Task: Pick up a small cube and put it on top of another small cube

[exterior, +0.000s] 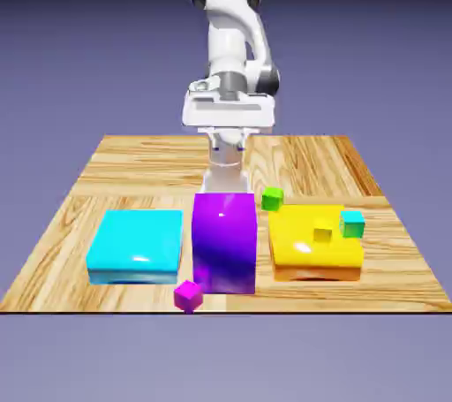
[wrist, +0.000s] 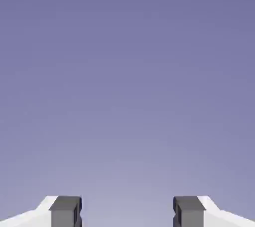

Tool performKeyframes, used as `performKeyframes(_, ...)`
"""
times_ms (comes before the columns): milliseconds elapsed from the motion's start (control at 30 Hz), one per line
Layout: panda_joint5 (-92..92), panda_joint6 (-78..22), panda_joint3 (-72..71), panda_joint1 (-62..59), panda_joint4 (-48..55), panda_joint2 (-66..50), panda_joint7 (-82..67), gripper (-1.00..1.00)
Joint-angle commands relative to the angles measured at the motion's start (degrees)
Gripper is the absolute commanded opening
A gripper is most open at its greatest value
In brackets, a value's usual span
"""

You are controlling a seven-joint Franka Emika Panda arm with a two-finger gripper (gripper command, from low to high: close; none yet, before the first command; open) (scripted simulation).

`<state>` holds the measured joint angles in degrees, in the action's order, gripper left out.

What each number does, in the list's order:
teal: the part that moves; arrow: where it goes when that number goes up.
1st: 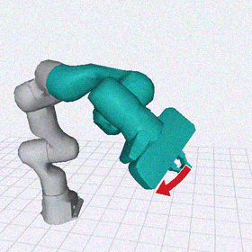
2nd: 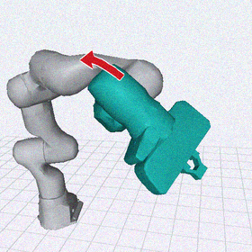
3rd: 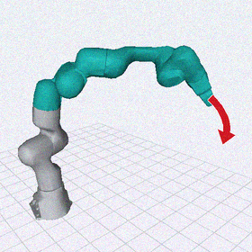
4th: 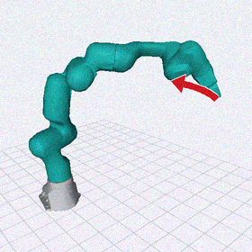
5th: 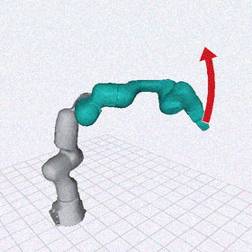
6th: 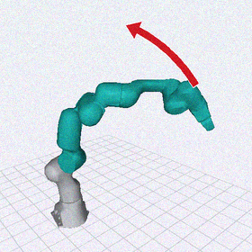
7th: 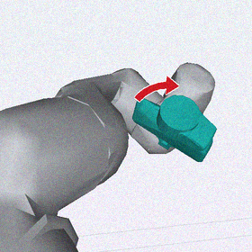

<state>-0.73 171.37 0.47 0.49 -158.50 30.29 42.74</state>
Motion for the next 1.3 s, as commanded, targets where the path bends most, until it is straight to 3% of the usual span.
performKeyframes(0, -0.61, -2.19, 0.39, -0.16, 2.08, -1.97, 0.24, 0.0)
performKeyframes(1267, -23.66, -85.34, 15.13, -6.35, 80.99, -76.62, 9.16, 0.0)
